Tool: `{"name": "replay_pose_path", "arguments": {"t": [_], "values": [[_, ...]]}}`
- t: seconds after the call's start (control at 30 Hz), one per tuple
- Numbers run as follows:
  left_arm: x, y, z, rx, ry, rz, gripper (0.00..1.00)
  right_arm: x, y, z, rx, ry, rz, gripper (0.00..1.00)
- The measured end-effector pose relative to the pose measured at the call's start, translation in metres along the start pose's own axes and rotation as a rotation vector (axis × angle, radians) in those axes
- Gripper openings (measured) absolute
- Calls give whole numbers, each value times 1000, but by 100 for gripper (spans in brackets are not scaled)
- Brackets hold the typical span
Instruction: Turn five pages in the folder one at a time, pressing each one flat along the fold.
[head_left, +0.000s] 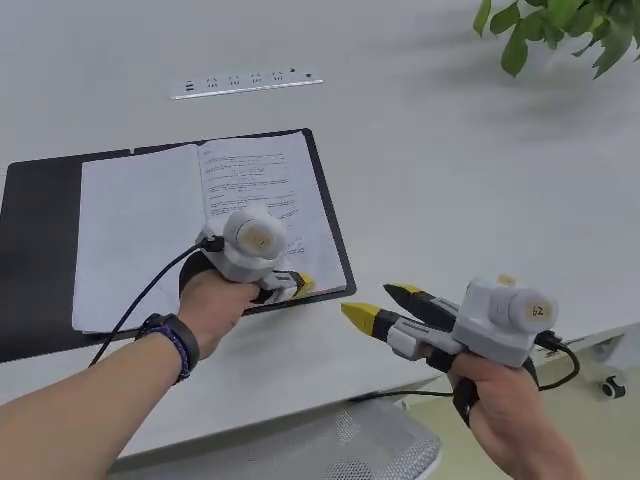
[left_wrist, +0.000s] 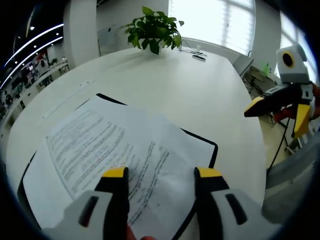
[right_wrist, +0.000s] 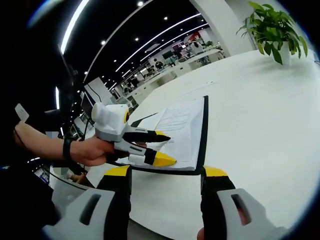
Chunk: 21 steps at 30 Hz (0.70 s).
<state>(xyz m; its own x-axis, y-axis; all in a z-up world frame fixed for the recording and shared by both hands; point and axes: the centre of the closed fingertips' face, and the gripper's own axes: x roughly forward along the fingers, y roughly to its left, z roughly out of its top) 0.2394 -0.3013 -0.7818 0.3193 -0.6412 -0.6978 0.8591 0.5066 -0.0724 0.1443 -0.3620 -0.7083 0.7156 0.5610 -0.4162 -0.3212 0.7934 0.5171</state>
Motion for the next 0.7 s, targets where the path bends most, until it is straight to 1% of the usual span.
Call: {"name": "replay_pose_path", "arguments": {"t": [0.13, 0.2, 0.3, 0.37, 0.4, 0.43, 0.47, 0.5, 0.53, 0.6, 0.63, 0.67, 0.7], "values": [[-3, 2, -1, -66, -34, 4, 49, 15, -3, 12, 5, -20, 13, 52], [-5, 3, -1, -77, -40, 3, 48, 26, -4, 18, 9, -29, 30, 52], [-5, 2, -2, -75, -34, 2, 47, 45, -9, 20, 0, -11, 38, 52], [-5, 2, -3, -73, -33, 3, 46, 57, -14, 25, 9, -12, 42, 52], [-6, 2, -3, -72, -32, 4, 45, 64, -16, 28, 26, -19, 50, 52], [-6, 2, -4, -74, -32, 4, 44, 66, -16, 30, 32, -20, 52, 52], [-6, 2, -4, -78, -33, 4, 44, 72, -17, 33, 35, -22, 59, 52], [-7, 2, -4, -80, -34, 4, 44, 76, -18, 34, 36, -20, 62, 52], [-7, 3, -5, -82, -37, 8, 43, 83, -19, 35, 41, -6, 65, 52], [-7, 4, -5, -93, -43, 9, 42, 90, -20, 39, 35, -5, 72, 52], [-8, 4, -5, -94, -44, 9, 41, 91, -20, 40, 37, -5, 75, 52], [-8, 4, -5, -95, -44, 10, 41, 97, -21, 40, 54, -2, 87, 52], [-8, 4, -5, -96, -45, 11, 41, 101, -23, 39, 60, 3, 88, 52]]}}
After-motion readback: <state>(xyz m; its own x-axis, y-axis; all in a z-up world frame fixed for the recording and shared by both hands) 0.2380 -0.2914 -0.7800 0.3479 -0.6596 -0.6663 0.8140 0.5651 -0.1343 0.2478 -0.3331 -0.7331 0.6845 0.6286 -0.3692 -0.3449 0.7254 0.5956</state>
